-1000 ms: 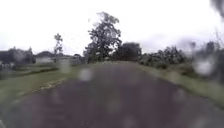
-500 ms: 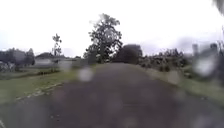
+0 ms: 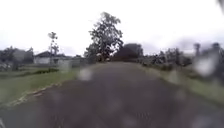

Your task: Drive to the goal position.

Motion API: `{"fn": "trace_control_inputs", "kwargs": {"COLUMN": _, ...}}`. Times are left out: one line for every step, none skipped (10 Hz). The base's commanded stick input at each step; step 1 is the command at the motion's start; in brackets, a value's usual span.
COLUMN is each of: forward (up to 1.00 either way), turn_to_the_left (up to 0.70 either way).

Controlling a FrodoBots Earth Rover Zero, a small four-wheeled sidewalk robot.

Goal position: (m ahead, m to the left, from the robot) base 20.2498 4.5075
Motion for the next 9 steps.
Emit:
{"fn": "trace_control_inputs", "kwargs": {"forward": 1.0, "turn_to_the_left": 0.0}}
{"fn": "trace_control_inputs", "kwargs": {"forward": 1.0, "turn_to_the_left": 0.0}}
{"fn": "trace_control_inputs", "kwargs": {"forward": 1.0, "turn_to_the_left": 0.0}}
{"fn": "trace_control_inputs", "kwargs": {"forward": 1.0, "turn_to_the_left": 0.0}}
{"fn": "trace_control_inputs", "kwargs": {"forward": 1.0, "turn_to_the_left": -0.23}}
{"fn": "trace_control_inputs", "kwargs": {"forward": 1.0, "turn_to_the_left": -0.29}}
{"fn": "trace_control_inputs", "kwargs": {"forward": 1.0, "turn_to_the_left": -0.35}}
{"fn": "trace_control_inputs", "kwargs": {"forward": 1.0, "turn_to_the_left": -0.37}}
{"fn": "trace_control_inputs", "kwargs": {"forward": 1.0, "turn_to_the_left": -0.24}}
